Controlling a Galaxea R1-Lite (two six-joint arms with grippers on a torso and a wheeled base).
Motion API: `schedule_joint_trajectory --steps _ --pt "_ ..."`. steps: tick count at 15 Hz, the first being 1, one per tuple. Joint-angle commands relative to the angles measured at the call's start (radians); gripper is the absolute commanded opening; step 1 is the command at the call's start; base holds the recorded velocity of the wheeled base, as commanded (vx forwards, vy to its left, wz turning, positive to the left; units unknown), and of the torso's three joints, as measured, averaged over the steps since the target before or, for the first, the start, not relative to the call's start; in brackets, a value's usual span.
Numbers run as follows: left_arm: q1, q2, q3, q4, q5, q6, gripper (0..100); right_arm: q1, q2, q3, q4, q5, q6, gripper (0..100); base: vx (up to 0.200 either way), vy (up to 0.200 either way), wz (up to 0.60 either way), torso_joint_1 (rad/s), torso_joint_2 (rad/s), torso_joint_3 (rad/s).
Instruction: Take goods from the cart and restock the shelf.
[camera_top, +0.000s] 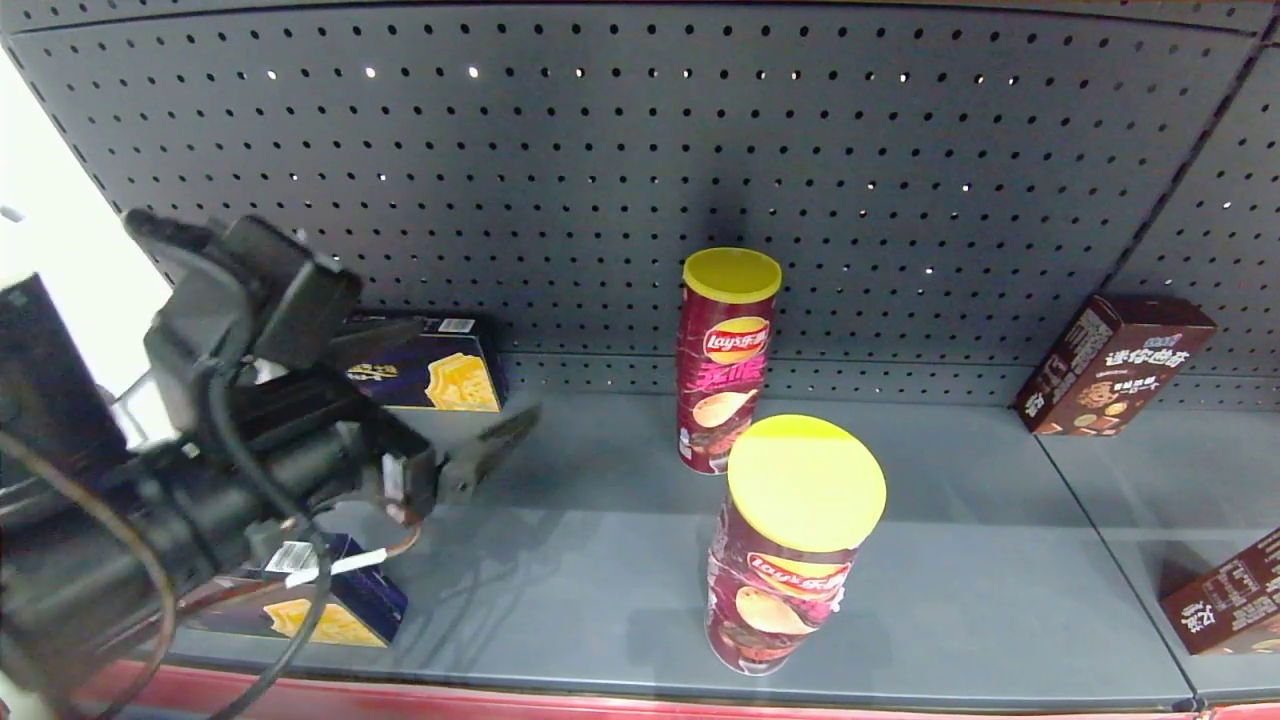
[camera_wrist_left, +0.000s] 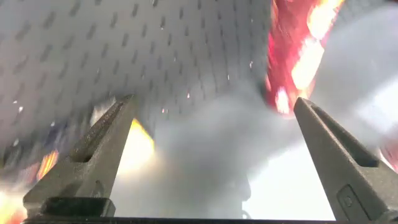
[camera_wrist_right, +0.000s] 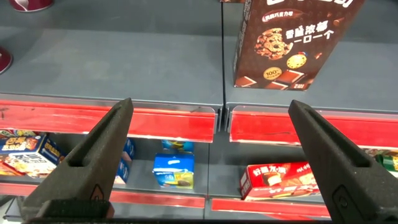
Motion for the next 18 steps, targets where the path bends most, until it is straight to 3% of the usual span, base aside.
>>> schedule_joint_trajectory --steps 1,5,6,8,9,10,12,18 --pt "-0.002 -0.249 0.221 0.002 0.006 -0.011 100 0.0 0.001 0.0 -0.001 0.0 0.001 100 0.0 0.0 0.0 0.0 0.0 0.0" --pt "0.006 -0.289 0.333 -0.014 0.001 -0.006 100 0.006 0.003 -0.017 -0.003 0.005 -0.006 100 0.0 0.0 0.0 0.0 0.0 0.0" --pt "0.007 -0.289 0.329 -0.016 0.003 -0.007 100 0.009 0.162 -0.222 0.011 0.007 0.012 100 0.0 0.0 0.0 0.0 0.0 0.0" --pt "0.01 -0.278 0.304 -0.016 0.006 -0.007 100 0.026 0.465 -0.454 0.037 0.042 0.05 100 0.0 0.0 0.0 0.0 0.0 0.0" --pt "0.053 -0.24 0.289 -0.017 0.012 -0.001 100 0.073 0.555 -0.523 0.04 0.123 0.014 100 0.0 0.0 0.0 0.0 0.0 0.0" --pt "0.073 -0.236 0.273 -0.016 0.012 0.011 100 0.095 0.615 -0.56 0.036 0.132 -0.02 100 0.0 0.0 0.0 0.0 0.0 0.0" --pt "0.078 -0.233 0.269 -0.017 0.012 0.012 100 0.201 0.738 -0.624 0.039 0.171 -0.043 100 0.0 0.0 0.0 0.0 0.0 0.0" --pt "0.079 -0.235 0.313 -0.017 0.01 0.012 100 0.51 1.037 -0.634 -0.03 0.163 -0.117 100 0.0 0.0 0.0 0.0 0.0 0.0"
